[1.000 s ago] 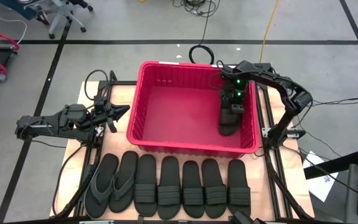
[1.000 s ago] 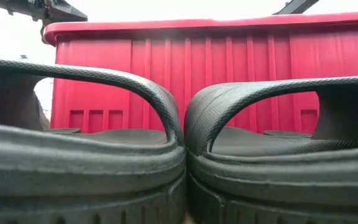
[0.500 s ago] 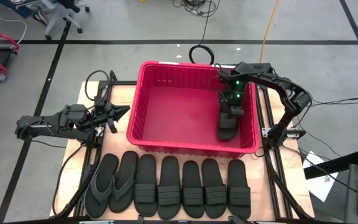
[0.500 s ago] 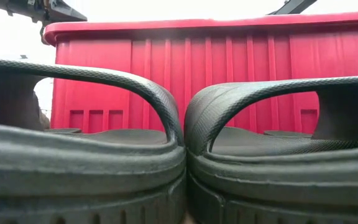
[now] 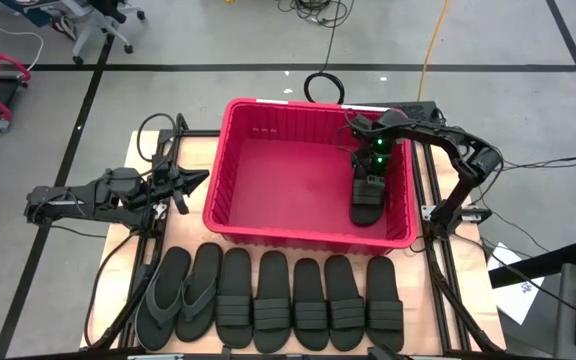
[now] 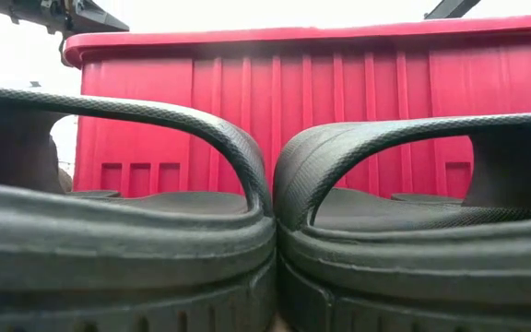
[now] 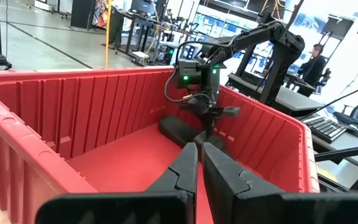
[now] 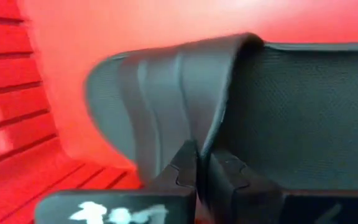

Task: Pick and place slides into bin
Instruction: Put the black slide into the red container

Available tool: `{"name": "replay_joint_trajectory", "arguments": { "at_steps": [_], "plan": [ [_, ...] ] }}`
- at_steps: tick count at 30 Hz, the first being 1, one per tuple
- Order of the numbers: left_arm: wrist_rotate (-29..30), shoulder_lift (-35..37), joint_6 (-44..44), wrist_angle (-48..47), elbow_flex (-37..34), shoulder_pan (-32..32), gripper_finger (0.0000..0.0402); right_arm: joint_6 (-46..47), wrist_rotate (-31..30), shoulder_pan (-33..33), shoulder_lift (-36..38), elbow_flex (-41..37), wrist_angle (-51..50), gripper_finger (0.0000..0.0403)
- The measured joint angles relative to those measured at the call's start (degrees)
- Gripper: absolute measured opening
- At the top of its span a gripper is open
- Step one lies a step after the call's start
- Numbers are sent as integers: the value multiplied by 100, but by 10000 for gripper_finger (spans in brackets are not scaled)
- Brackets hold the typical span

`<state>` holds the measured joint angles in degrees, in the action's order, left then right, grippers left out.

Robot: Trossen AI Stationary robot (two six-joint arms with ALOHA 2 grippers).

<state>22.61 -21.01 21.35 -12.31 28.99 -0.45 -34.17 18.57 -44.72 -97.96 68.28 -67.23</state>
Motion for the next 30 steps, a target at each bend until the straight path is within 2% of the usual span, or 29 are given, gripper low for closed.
{"name": "replay_joint_trajectory", "arguments": {
  "at_steps": [8,22,25,30],
  "plan": [
    [-2,1,105,3,0,-1,21,80,-428,-42,12,-348,381,4],
    [-4,1,146,3,0,-2,21,239,-497,-257,-1,-418,296,6],
    [-4,-1,146,4,0,-1,21,204,-483,-255,-1,-423,365,20],
    [-4,1,145,3,0,0,21,207,-471,-257,-12,-429,373,67]
  ]
}}
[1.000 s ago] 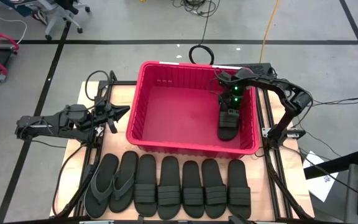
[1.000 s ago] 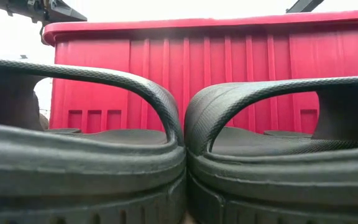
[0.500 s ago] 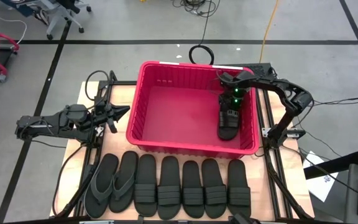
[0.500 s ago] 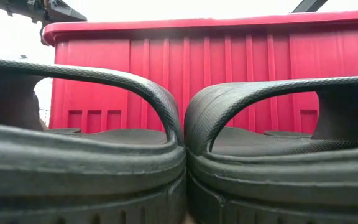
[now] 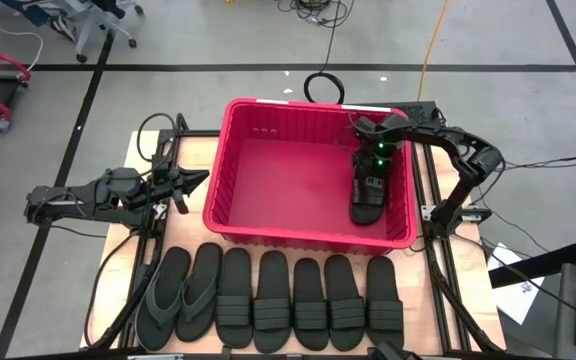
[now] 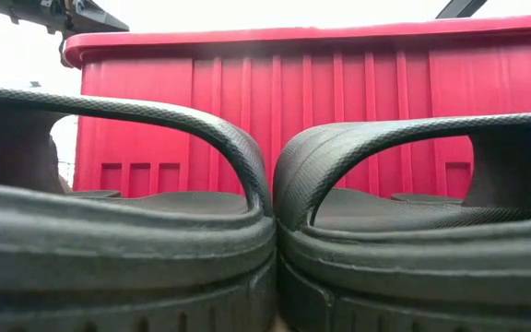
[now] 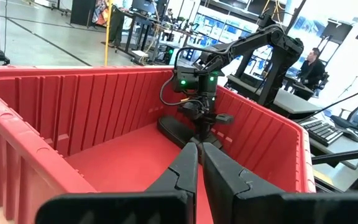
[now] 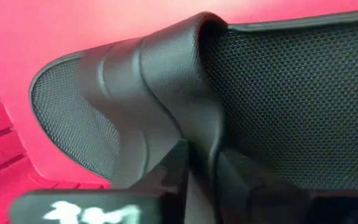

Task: Pick and place slides into bin
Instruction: Put the black slide into the red container

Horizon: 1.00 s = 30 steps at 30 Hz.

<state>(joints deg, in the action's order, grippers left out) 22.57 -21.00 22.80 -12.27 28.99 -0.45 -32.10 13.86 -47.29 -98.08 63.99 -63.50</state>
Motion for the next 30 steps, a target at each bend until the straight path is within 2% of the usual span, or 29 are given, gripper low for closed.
{"name": "replay_joint_trajectory", "arguments": {
  "at_steps": [9,16,25,27,30],
  "plan": [
    [-1,-1,-21,0,0,-2,21,0,176,-2,144,-7,-13,164],
    [-1,-2,-21,1,0,0,21,-3,68,0,669,-9,14,195],
    [-3,1,-47,9,0,0,21,176,123,35,1646,-3,60,190],
    [-3,1,-132,11,0,0,21,365,367,118,1979,50,74,174],
    [-5,7,-301,39,0,-1,21,770,1130,345,2667,108,511,124]
  ]
}}
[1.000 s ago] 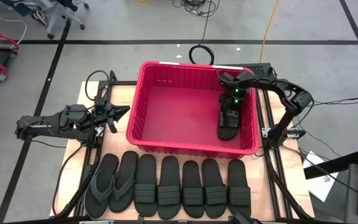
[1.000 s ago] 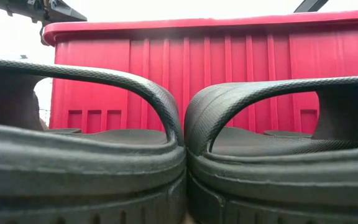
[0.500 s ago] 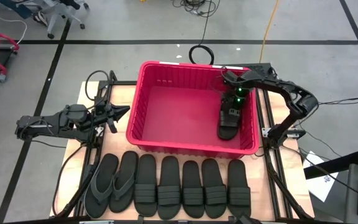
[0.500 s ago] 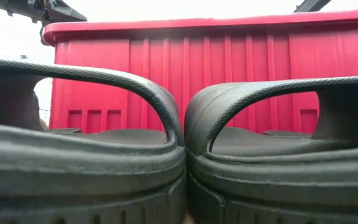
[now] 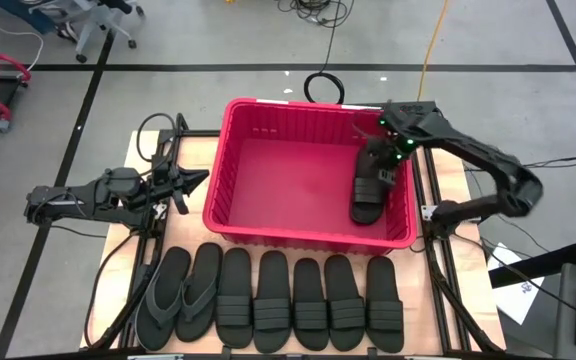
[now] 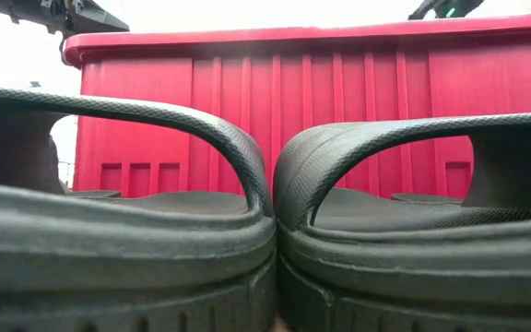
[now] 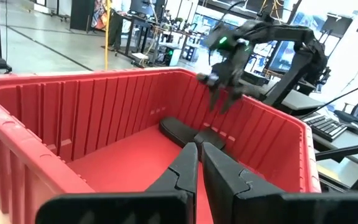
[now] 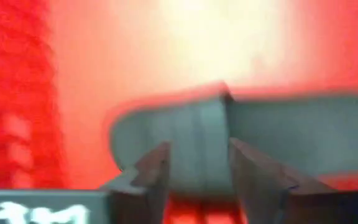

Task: Pick and place slides into bin
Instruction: Put the black slide into the red container

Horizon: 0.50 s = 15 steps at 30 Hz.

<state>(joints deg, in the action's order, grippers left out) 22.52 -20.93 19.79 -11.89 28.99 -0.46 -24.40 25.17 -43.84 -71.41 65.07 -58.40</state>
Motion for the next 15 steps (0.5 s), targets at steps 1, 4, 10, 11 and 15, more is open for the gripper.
{"name": "replay_joint_trajectory", "arguments": {
  "at_steps": [1,4,10,11,15],
  "plan": [
    [0,0,-62,34,0,0,21,161,280,108,246,3,248,102],
    [-15,0,-231,229,1,-1,21,620,1032,485,1015,3,981,26],
    [-614,6,-1161,49,474,-6,16,1685,1385,1121,2349,-5,1795,7],
    [-614,15,-1299,-120,598,-4,10,1929,1383,1181,2544,-62,1964,4],
    [-615,118,-1783,-517,983,-4,2,3207,1250,1640,3233,-573,3462,1]
  ]
}}
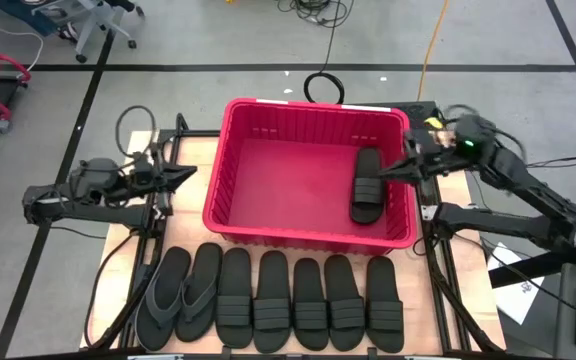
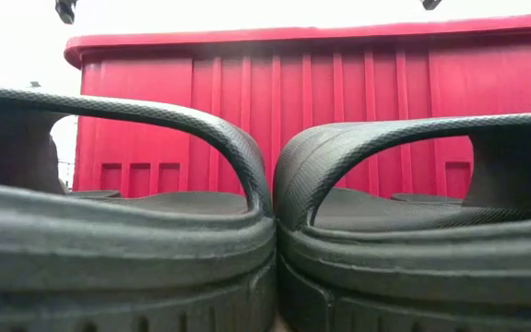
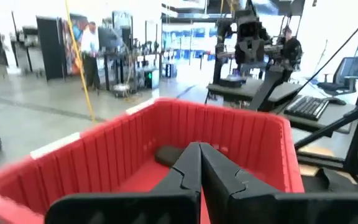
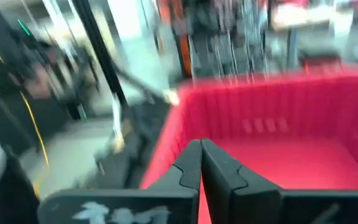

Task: Pick and place slides into bin
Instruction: Put the black slide into the red container

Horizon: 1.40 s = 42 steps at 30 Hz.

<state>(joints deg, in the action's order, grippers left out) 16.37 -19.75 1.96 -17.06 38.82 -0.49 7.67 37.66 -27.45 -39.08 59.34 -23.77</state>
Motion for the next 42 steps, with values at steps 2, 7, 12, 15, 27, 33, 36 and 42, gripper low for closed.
{"name": "replay_joint_trajectory", "arguments": {
  "at_steps": [2,7,12,15,27,33,36,42],
  "plan": [
    [-44,74,-107,-84,102,0,1,490,-89,445,175,-308,719,1],
    [-52,315,-199,-98,177,0,1,1051,-1196,1804,163,-764,1348,0],
    [-69,531,-62,-357,178,0,1,751,-2541,3152,-55,-818,1957,0],
    [-74,565,59,-405,178,0,0,648,-3179,3732,-199,-818,2073,0],
    [-109,538,-171,-495,178,2,19,468,-5696,5850,-758,-652,2667,0],
    [-104,538,-169,-490,178,2,8,209,-6036,6332,-684,-617,2581,0],
    [-87,540,-169,-486,178,2,2,129,-6035,6434,-545,-615,2483,0],
    [-87,540,-171,-483,178,2,16,-388,-5833,6444,-253,-615,2480,0]
  ]
}}
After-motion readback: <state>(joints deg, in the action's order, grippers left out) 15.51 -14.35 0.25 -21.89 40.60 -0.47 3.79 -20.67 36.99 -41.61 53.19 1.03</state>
